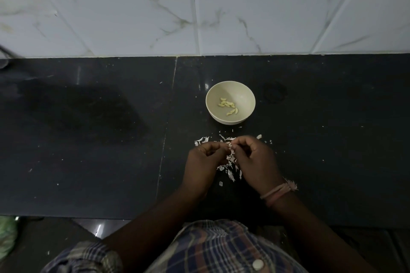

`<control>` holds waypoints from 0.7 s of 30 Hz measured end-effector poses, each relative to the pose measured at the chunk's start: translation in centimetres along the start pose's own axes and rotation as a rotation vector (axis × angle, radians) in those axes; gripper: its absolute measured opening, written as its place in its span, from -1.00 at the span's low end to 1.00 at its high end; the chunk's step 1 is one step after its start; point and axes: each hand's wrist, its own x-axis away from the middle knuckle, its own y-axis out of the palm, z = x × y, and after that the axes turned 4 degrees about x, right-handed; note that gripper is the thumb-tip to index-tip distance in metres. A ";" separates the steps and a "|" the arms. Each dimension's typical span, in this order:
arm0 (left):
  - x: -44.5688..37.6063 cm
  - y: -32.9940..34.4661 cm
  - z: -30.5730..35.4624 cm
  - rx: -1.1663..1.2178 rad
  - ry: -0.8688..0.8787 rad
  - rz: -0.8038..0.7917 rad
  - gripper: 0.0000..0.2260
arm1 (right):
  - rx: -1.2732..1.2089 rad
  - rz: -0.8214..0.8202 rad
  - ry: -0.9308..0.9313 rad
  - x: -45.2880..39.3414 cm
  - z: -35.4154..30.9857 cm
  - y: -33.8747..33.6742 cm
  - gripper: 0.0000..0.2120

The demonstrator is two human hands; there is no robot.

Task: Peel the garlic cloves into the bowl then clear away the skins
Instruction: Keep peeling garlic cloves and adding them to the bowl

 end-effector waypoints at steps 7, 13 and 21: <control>0.2 -0.3 0.1 -0.205 0.132 0.036 -0.95 | 0.097 -0.043 -0.048 0.5 -0.8 -0.1 -0.93; 0.3 -0.2 0.6 -0.231 0.171 0.051 -0.92 | -0.020 -0.049 0.035 0.8 -1.5 -0.1 -0.90; 0.7 0.1 0.6 -0.184 0.180 0.012 -0.89 | -0.290 -0.071 0.186 1.0 -1.7 0.0 -0.87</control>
